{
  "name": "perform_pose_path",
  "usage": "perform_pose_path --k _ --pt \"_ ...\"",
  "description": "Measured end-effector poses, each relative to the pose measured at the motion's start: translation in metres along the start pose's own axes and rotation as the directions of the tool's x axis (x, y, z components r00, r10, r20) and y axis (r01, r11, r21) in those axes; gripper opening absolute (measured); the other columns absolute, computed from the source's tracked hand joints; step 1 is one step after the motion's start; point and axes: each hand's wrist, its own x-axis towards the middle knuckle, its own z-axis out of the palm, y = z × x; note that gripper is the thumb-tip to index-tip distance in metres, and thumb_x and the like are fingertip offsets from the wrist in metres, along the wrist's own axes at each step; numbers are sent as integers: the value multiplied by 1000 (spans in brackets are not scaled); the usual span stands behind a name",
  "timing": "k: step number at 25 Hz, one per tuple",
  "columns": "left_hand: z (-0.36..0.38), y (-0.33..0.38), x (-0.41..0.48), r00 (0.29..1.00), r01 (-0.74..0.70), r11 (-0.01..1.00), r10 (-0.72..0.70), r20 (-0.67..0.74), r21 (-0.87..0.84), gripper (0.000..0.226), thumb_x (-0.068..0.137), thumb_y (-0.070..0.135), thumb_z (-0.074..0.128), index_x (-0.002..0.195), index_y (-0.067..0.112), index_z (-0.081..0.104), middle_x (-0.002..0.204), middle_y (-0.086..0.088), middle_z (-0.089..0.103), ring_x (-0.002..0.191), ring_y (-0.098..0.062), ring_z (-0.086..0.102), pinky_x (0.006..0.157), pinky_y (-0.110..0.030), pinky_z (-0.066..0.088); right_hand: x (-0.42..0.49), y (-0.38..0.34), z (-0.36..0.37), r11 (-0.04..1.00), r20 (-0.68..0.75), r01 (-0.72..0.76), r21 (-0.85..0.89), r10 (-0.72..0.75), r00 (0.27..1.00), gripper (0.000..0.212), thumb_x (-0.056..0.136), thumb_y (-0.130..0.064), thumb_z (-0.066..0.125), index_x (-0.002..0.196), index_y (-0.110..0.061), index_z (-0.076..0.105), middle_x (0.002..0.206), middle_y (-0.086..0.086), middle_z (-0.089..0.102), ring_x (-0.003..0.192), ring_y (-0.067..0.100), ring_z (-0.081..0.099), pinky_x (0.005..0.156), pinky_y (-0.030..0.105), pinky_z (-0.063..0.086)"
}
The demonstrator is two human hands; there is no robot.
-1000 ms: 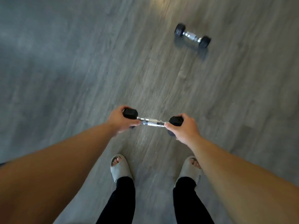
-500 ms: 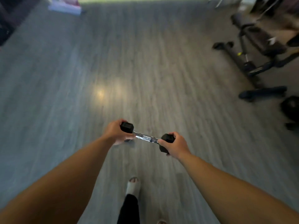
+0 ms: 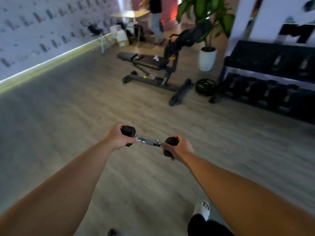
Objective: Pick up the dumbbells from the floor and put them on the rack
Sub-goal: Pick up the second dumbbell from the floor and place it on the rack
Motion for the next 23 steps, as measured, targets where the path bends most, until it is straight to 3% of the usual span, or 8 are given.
perform_pose_path --k 3,6,9,12,15,19,23 --pt "48 78 78 992 -88 995 83 97 43 58 53 33 99 100 25 65 98 -2 73 81 -18 70 60 -29 56 67 3 -59 999 -138 -37 16 39 990 56 54 -63 85 95 -32 62 97 -3 69 81 19 72 62 41 66" --pt "120 168 160 971 -174 978 151 184 118 55 52 35 98 95 27 65 94 3 72 78 -13 68 60 -26 53 145 14 -137 993 -230 -89 82 105 968 58 57 -62 86 99 -29 64 101 0 67 87 22 71 68 44 66" --pt "188 258 224 939 -278 948 235 249 153 59 51 36 98 101 26 67 95 3 72 85 -18 69 69 -28 53 206 15 -219 979 -344 -123 163 173 923 49 58 -54 90 93 -29 64 92 -5 69 74 19 73 54 43 65" --pt "239 329 271 907 -347 927 295 300 139 64 53 36 97 106 24 66 99 0 71 90 -21 67 73 -30 53 251 5 -290 976 -395 -127 177 189 899 45 63 -47 91 94 -30 65 95 -6 67 72 15 71 43 34 61" --pt "279 402 326 869 -413 898 337 361 155 63 51 41 97 104 27 66 97 5 69 83 -14 63 61 -25 45 302 -10 -351 972 -463 -135 193 212 861 44 61 -47 90 93 -31 64 100 -2 68 80 19 72 50 38 64" --pt "333 496 416 785 -548 821 439 438 160 60 51 38 97 102 25 67 98 3 70 81 -11 61 65 -25 42 383 -26 -409 951 -546 -116 286 262 796 49 55 -51 87 92 -30 64 100 -2 70 82 16 72 45 32 60" --pt "380 573 516 696 -649 751 526 489 116 64 51 39 96 106 26 65 94 8 63 78 -6 57 65 -23 42 480 -47 -456 941 -617 -112 320 296 729 48 63 -50 90 99 -27 66 105 -1 68 90 17 71 46 31 61"
